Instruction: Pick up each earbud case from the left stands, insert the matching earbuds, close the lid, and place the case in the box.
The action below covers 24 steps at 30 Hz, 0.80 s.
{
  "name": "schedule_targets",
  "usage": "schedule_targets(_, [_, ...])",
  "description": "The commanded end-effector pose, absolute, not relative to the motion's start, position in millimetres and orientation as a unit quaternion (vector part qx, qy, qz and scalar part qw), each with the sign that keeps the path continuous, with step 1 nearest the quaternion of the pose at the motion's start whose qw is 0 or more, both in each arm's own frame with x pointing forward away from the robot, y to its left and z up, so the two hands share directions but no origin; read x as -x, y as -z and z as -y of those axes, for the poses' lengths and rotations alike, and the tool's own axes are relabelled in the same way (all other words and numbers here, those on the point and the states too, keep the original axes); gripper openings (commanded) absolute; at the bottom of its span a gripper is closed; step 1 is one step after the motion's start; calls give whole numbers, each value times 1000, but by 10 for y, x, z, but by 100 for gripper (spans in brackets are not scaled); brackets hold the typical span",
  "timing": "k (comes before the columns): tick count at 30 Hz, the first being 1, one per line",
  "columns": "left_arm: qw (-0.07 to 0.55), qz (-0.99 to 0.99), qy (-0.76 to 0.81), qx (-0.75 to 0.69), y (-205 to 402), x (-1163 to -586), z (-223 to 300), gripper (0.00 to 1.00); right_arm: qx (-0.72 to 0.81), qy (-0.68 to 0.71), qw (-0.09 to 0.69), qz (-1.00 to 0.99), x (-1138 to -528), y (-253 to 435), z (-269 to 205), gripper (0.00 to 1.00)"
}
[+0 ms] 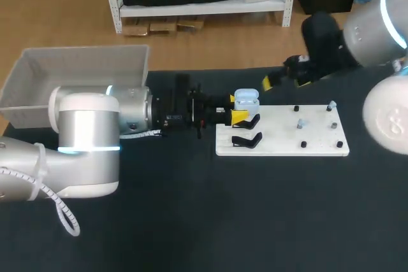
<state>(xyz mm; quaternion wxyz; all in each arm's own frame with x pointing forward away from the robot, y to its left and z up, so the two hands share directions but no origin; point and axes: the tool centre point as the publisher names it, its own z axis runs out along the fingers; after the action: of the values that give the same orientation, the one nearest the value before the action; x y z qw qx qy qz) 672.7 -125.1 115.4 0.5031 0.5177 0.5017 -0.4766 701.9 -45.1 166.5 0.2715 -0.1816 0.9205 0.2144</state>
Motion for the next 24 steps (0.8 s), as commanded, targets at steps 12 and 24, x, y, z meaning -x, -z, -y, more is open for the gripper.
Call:
schedule_targets(12, [505, -501, 477, -517, -1146, -6726, 1250, 0, 201, 50, 234, -950, -7042, -1622, 1388, 100])
schedule_targets(24, [505, -501, 477, -517, -1146, -6726, 1250, 0, 206, 66, 210, -953, -6982, -1407, 1587, 100])
